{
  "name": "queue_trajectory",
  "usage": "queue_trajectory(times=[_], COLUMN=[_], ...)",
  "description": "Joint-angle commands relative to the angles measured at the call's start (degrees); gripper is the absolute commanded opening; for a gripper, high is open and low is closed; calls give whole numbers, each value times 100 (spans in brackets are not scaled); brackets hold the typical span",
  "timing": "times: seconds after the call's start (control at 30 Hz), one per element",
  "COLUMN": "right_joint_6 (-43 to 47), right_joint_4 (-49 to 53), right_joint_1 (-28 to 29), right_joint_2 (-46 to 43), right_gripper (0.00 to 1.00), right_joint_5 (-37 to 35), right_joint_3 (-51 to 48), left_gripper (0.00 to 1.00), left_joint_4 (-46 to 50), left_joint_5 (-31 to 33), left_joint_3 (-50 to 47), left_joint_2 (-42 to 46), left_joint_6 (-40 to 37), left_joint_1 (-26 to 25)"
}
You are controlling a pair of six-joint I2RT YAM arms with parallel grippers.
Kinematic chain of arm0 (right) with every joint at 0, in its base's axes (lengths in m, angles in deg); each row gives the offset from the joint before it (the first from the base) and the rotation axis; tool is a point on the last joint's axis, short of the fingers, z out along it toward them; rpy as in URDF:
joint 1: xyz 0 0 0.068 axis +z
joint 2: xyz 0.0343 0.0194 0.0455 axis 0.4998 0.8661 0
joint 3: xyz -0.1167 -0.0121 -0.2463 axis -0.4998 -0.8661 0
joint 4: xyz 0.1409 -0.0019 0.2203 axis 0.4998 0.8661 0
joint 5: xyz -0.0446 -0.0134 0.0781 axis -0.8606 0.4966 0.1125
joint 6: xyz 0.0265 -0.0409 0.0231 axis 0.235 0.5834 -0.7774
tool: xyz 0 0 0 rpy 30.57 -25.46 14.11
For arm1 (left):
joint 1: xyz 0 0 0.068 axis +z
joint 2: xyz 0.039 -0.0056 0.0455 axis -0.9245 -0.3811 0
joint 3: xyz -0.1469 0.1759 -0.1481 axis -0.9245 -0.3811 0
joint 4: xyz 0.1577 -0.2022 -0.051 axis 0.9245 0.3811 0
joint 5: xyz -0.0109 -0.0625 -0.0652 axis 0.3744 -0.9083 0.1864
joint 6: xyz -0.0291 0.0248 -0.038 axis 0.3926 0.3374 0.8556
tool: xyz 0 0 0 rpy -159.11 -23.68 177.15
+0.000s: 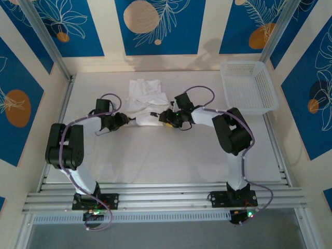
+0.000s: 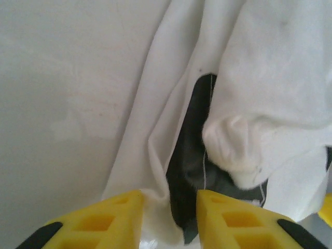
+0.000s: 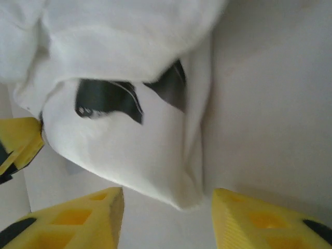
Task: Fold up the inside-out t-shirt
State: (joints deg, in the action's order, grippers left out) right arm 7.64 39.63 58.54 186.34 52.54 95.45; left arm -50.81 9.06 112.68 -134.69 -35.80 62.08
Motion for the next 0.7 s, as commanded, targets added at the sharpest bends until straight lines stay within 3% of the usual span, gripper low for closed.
queue_trajectory(times=[0.0, 0.13, 0.2, 0.3, 0.5, 0.6, 0.67], right_joint_6=[-242, -273, -297, -253, -200, -218, -286], right_joint_4=[9, 273, 281, 339, -80, -101, -102], right_joint_1=[92, 183, 194, 177, 140, 238, 357], right_joint_2=[361, 558, 498, 149, -1583, -2389, -2884], right_gripper=[39, 26, 15, 0, 0, 0, 5], right_joint_5=[159, 152, 150, 72, -235, -239, -304], right_joint_3=[322, 529, 494, 266, -1638, -2703, -3348], left_gripper=[24, 9, 1, 0, 0, 0, 2], left_joint_4=[-379, -394, -380, -375, -181, 228, 488], left_joint_5=[-338, -331, -386, -563, -590, -259, 121], left_joint_3=[136, 54, -50, -338, -1663, -2358, -2743], left_joint_2=[-274, -296, -225, -7, 1341, 2283, 2916], left_joint_6=[166, 190, 168, 150, 231, 421, 715], left_joint_1=[-46, -63, -63, -89, -220, -827, -1332])
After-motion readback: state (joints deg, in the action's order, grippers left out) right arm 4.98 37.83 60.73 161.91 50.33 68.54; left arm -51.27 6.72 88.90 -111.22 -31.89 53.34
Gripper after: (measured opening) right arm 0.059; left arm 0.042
